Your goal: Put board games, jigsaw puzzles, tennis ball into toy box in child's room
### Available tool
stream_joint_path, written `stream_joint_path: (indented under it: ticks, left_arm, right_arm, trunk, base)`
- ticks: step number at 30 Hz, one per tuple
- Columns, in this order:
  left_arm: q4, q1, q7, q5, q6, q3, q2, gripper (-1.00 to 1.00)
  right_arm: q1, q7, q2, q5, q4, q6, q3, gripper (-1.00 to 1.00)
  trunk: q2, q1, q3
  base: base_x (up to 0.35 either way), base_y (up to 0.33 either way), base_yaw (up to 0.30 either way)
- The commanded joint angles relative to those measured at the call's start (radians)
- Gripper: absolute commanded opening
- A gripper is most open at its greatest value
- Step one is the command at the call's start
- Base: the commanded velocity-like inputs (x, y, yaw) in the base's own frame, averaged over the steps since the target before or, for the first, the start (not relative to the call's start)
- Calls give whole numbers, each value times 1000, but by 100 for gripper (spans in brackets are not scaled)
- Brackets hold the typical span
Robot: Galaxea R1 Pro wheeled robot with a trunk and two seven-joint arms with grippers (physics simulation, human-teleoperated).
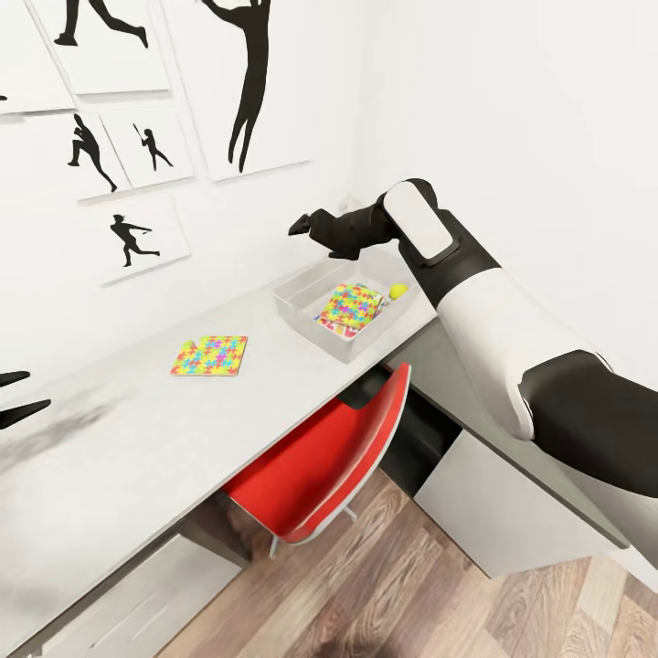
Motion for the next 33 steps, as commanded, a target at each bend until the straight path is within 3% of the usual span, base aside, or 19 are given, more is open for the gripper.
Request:
stream_joint_path:
  ticks: [1,7,26,33]
  left_arm:
    - [0,-1,-3,0,11,-1,0,100]
    - [0,0,-3,1,11,-1,0,100]
    - [0,0,-6,0,11,-1,0,100]
    - [0,0,-5,-1,11,-1,-1,100]
  right_arm:
    - [-1,-10,0,-10,0,1,2,100]
    - [-1,-10,0,-10,0,1,2,100]
    - [-1,-12,0,-9,2,0,2,100]
    - [0,-52,0,-7,3,-1,2,100]
  trunk:
    - [-1,0,-1]
    - [-1,0,-1]
    - [-1,0,-1]
    - [-1,0,-1]
  base:
    - [0,0,0]
    - [0,0,138]
    - [0,0,282]
    - [0,0,246]
